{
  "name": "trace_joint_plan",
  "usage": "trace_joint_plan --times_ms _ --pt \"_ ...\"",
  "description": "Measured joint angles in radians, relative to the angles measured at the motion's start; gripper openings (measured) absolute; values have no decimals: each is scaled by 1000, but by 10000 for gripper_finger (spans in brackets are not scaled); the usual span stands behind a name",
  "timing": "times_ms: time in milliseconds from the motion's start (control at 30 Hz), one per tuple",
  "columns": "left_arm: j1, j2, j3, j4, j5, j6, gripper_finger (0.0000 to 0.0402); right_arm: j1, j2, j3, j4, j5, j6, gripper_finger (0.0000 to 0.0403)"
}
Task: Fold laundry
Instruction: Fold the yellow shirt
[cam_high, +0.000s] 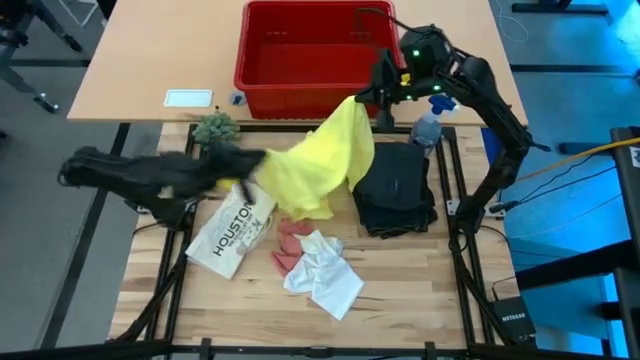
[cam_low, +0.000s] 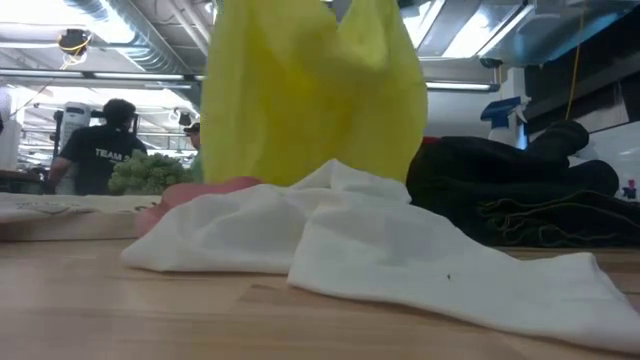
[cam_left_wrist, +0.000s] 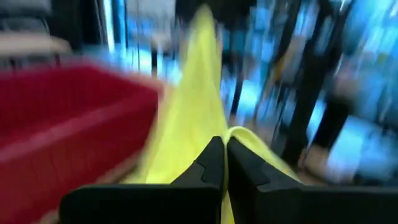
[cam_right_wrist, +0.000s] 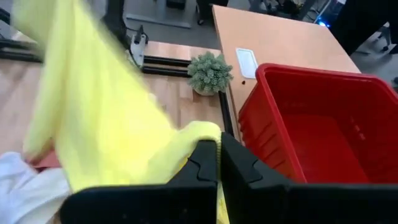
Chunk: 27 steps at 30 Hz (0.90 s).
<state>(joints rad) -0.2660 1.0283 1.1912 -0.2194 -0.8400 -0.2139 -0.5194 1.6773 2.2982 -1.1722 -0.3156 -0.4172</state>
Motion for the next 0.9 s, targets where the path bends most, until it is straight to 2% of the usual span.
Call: trace_joint_plan --times_ms 67,133,200,267,333,467,567,633,700,767,833,900 --pt "-82 -68 0 139 -55 121 0 1 -16 0 -6 -22 3 0" --pt "-152 -105 0 297 -57 267 0 2 -37 0 -16 -59 18 0" --pt "-215 -120 0 454 -46 411 0 2 -61 0 -15 -116 33 0" --pt "-264 -119 0 582 11 540 0 6 -87 0 -14 -188 65 0" --pt "-299 -116 0 677 124 637 0 22 -112 0 -13 -263 99 0" --pt "-355 -105 2 793 475 741 0 71 -175 0 -9 -422 167 0" --pt "-395 -80 27 804 713 772 0 148 -227 0 -5 -539 225 0" --pt "-423 -54 50 788 815 767 0 223 -250 0 11 -589 257 0" --pt "-454 -20 72 777 862 768 0 313 -265 0 42 -602 294 0" --pt "-486 15 95 777 865 788 0 399 -270 0 78 -589 321 0" --pt "-514 46 118 776 857 820 0 459 -270 0 91 -523 338 0" --pt "-540 69 140 784 801 854 0 491 -266 0 79 -422 350 0"
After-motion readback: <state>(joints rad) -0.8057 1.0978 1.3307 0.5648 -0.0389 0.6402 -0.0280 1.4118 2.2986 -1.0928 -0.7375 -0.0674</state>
